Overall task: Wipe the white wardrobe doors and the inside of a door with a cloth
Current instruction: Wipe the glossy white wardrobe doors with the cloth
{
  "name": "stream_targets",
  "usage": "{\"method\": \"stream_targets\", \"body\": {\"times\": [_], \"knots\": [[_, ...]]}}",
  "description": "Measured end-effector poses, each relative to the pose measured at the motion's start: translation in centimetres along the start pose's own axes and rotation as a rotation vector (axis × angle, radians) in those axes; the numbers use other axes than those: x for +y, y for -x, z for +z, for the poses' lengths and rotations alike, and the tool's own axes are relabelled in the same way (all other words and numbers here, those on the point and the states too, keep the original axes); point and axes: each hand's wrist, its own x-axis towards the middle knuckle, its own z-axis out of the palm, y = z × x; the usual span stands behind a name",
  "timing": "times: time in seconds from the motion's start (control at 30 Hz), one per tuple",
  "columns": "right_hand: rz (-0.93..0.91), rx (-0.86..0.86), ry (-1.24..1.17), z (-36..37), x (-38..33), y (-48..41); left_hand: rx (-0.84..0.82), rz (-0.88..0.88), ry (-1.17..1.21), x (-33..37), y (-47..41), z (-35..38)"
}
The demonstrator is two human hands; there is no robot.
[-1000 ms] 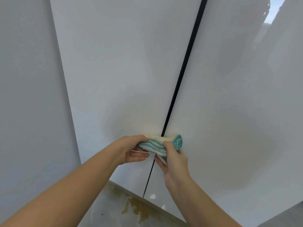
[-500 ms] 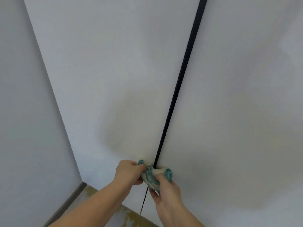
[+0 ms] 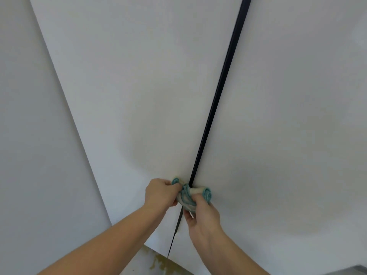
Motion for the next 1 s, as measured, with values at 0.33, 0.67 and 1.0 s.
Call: {"method": "stream_targets", "body": {"times": [0.33,0.67,1.0], "knots": [[-0.160,-0.081,-0.025,8.8,-12.3,13.6,-0.034,0.233,-0.008,18.5,7.4,-5.2],[-0.447,-0.176,-0.059,16.7,-21.8,23.9,-0.141,0.534,0.073,34.0,12.6,-10.2],[-0.703,-0.222,-0.025,19.6,-25.3,28.1,-0.160,0.797,0.081,40.0,14.6,-12.1]]}}
